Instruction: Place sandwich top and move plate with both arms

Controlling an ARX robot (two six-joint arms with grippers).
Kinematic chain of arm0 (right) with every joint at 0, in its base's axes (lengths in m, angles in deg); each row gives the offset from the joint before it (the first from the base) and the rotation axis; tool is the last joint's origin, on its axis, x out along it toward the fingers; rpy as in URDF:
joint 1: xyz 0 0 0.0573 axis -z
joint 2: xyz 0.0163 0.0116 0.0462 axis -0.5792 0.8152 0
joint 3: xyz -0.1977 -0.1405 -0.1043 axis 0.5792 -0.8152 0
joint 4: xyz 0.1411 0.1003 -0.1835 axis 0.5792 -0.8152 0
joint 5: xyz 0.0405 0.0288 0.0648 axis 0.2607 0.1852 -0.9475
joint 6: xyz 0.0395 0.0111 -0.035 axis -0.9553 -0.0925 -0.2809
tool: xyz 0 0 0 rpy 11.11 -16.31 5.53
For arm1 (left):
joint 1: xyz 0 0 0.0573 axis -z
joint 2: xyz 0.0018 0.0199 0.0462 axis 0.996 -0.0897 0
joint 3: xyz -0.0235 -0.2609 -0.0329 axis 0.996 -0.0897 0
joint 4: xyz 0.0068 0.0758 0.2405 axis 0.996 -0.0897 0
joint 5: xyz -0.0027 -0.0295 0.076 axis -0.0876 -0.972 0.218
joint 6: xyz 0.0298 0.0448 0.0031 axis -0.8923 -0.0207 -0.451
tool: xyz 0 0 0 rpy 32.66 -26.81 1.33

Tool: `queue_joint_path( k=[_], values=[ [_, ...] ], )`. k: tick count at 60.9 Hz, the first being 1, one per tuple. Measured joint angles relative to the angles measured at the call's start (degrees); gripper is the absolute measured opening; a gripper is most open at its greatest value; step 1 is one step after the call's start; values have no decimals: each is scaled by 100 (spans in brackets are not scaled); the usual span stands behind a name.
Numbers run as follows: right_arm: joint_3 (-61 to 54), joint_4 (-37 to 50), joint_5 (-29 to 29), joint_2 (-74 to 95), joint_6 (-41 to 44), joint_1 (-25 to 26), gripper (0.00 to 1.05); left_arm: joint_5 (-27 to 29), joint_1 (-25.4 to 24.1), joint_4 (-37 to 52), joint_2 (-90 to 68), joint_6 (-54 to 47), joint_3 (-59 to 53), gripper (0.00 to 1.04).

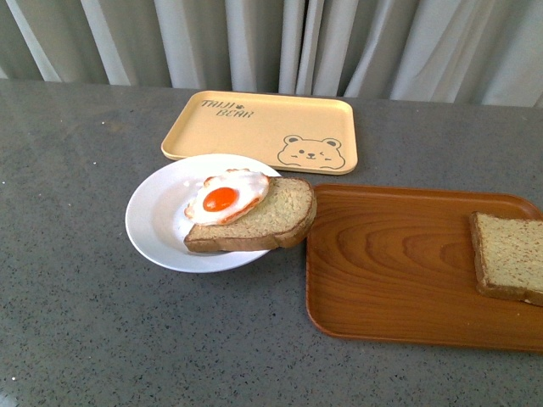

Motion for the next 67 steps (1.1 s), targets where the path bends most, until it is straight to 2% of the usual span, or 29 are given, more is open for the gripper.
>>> queue_joint_path(
  k=[1, 4, 8, 16, 21, 26, 32, 40, 67],
  values=[
    [70, -188, -219, 116, -15, 85, 96, 2, 0, 0, 0, 0, 0, 96],
    [459, -835, -1370, 1062, -201, 610, 96, -7, 0, 0, 0, -2, 0, 96],
    [721, -424, -2339, 2271, -219, 1340, 96, -2, 0, 0, 0, 0, 0, 96],
    [1292, 839, -2942, 4157, 33, 2472, 96, 0, 0, 0, 0, -2, 0, 96],
    [1641, 1554, -3178, 5429, 168, 2999, 96, -2, 0, 0, 0, -2, 0, 96],
    [1941, 2170, -3259, 6708, 280, 3303, 96, -2, 0, 0, 0, -2, 0, 96],
    [2229, 2671, -3351, 8028, 299, 3421, 96, -2, 0, 0, 0, -2, 0, 96],
    [2492, 2922, -3344, 9062, 291, 3414, 96, -2, 0, 0, 0, -2, 0, 96],
    [2833, 3274, -2966, 10212, 326, 2999, 96, -2, 0, 0, 0, -2, 0, 96]
  ],
)
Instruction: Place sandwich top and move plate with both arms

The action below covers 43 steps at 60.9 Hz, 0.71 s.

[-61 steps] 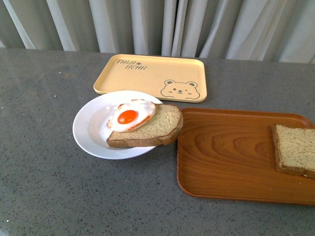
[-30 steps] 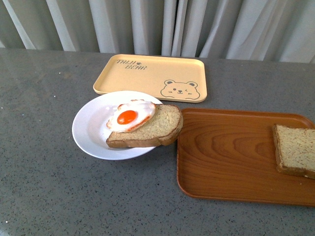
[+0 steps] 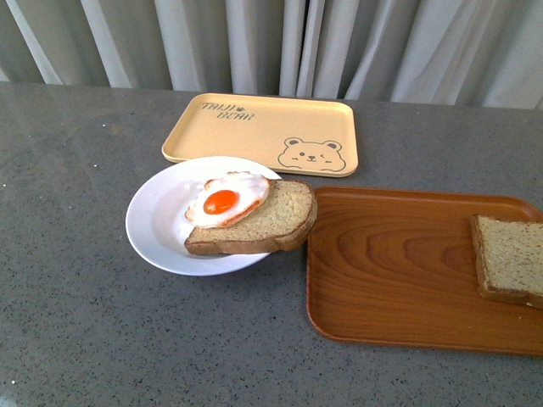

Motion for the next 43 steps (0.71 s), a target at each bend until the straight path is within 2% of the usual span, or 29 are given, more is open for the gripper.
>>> queue_joint_path(
  k=[32, 34, 43],
  values=[
    [367, 37, 136, 605, -411, -197, 96, 0, 0, 0, 0, 2, 0, 96],
    [378, 44, 136, 619, -442, -212, 93, 0, 0, 0, 0, 0, 0, 96],
    [396, 50, 153, 680, -472, -269, 69, 0, 0, 0, 0, 0, 0, 96]
  ],
)
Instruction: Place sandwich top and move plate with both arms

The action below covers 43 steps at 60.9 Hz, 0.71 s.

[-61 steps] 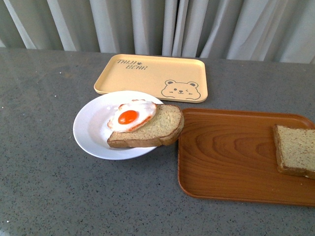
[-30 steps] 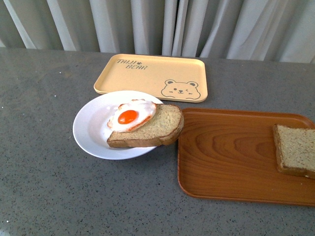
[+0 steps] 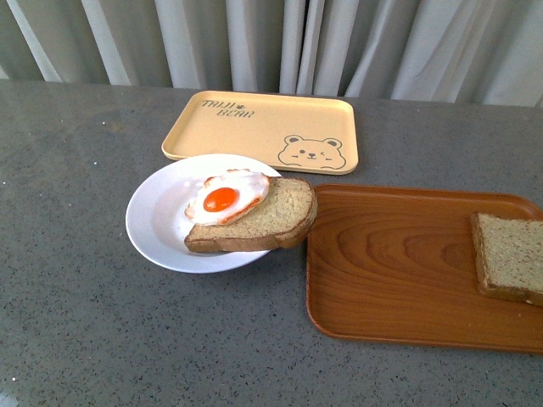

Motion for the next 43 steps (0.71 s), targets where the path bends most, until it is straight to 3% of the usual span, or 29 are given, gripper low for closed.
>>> queue_joint_path(
  k=[24, 36, 43],
  values=[
    [-127, -258, -258, -691, -186, -35, 6, 0, 0, 0, 0, 0, 0, 96],
    [-133, -446, -433, -1401, -586, -138, 2, 0, 0, 0, 0, 0, 0, 96],
    [-138, -326, -442, -2111, -1309, -647, 2, 0, 0, 0, 0, 0, 0, 96]
  ],
)
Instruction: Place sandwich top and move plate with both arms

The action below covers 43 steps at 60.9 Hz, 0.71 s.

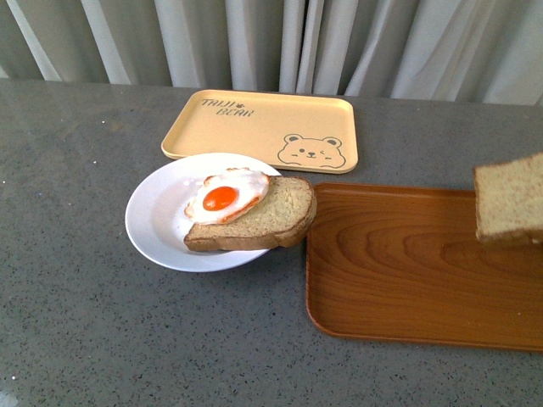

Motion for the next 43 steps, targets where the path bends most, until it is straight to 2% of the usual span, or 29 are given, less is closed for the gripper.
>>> queue_joint_path(
  k=[4, 14, 20, 30, 43],
  values=[
    [2, 101, 103, -260, -337, -356, 2, 0, 0, 0, 0, 2, 0, 96],
    [44, 599, 686, -485, -1141, -1626, 2, 0, 0, 0, 0, 0, 0, 96],
    [256, 811, 1213, -262, -1425, -2450, 2, 0, 0, 0, 0, 0, 0, 96],
    [597, 1202, 1825, 319, -1808, -3327, 2, 0, 0, 0, 0, 0, 0, 96],
    [1075, 1495, 2374, 1163, -2282, -4116, 2, 0, 0, 0, 0, 0, 0, 96]
  ],
)
